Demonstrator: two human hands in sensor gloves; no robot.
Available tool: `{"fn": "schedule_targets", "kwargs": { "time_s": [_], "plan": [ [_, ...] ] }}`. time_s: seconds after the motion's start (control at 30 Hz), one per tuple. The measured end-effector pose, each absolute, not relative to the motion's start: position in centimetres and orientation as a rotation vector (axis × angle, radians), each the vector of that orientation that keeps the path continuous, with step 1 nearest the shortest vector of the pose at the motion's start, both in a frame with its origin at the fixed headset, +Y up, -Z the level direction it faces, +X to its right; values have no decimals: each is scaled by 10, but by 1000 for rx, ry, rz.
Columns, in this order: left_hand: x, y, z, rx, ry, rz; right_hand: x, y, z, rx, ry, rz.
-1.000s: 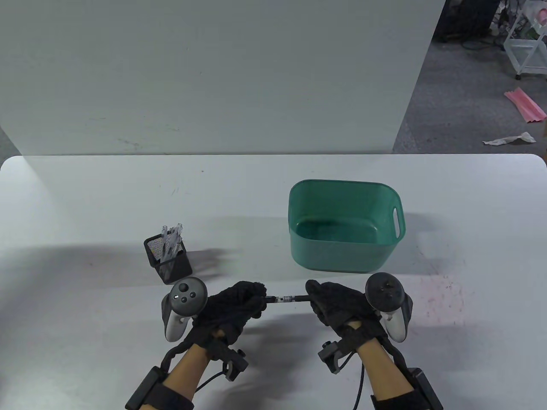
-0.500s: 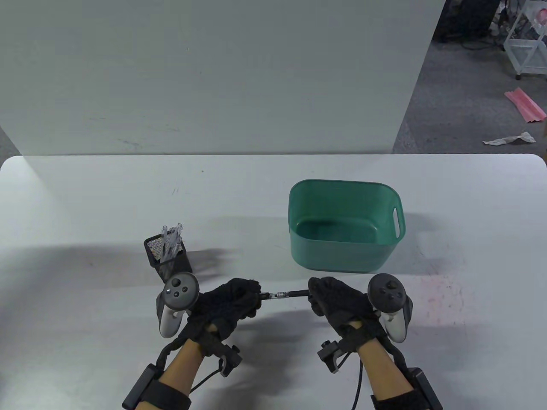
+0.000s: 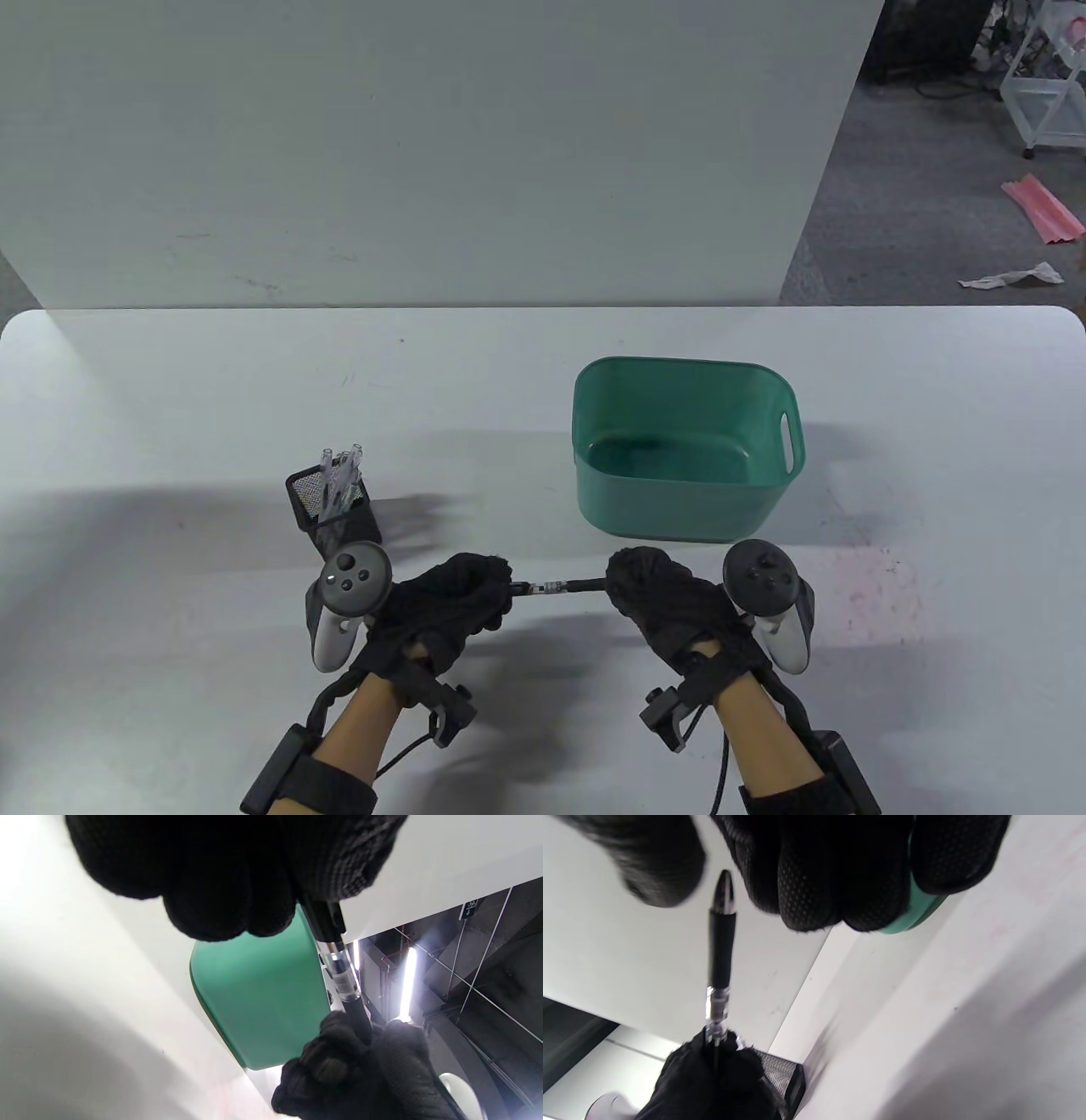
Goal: Disassemble pens into components
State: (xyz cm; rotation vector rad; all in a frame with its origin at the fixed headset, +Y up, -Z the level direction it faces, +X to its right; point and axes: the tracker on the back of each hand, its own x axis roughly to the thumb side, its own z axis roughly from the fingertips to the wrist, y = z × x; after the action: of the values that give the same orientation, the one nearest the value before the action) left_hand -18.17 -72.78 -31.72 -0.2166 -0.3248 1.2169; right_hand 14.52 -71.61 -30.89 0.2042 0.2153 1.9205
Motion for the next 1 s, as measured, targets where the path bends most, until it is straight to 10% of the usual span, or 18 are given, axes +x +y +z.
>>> {"fn": "schedule_targets", "kwargs": {
  "time_s": [1.0],
  "plan": [
    [-181,-731,-320,-270,-340,1264,147,-711,-309,246,287,1897]
  ]
}}
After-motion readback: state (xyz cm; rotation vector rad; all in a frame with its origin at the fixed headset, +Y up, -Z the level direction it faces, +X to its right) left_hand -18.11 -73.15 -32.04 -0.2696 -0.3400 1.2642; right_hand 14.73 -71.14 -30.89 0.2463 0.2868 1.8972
